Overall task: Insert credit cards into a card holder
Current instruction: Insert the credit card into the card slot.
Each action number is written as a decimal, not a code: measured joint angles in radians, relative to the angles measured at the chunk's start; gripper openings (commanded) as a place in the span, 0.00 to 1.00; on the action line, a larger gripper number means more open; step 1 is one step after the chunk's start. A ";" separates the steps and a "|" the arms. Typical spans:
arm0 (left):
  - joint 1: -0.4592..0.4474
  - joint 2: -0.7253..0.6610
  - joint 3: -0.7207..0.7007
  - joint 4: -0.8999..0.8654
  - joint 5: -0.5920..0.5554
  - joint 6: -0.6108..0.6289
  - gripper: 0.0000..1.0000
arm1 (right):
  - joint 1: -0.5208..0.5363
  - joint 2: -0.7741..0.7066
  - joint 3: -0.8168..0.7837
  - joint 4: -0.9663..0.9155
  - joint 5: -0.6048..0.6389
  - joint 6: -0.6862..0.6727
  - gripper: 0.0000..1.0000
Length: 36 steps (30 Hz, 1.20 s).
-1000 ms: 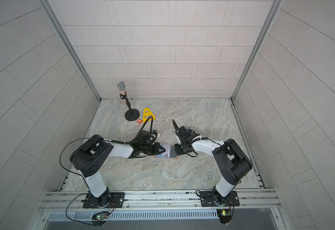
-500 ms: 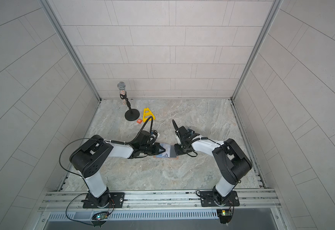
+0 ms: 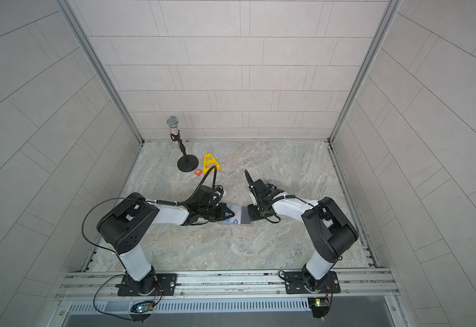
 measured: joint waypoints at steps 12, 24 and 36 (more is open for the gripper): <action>-0.022 -0.005 -0.014 0.030 -0.047 -0.065 0.00 | 0.002 0.000 0.000 0.000 0.002 0.000 0.06; -0.043 -0.008 -0.041 0.093 -0.084 -0.134 0.00 | 0.003 0.000 0.000 0.000 0.003 0.000 0.06; -0.053 -0.008 -0.050 0.119 -0.086 -0.172 0.00 | 0.005 0.001 0.001 0.000 0.006 0.000 0.05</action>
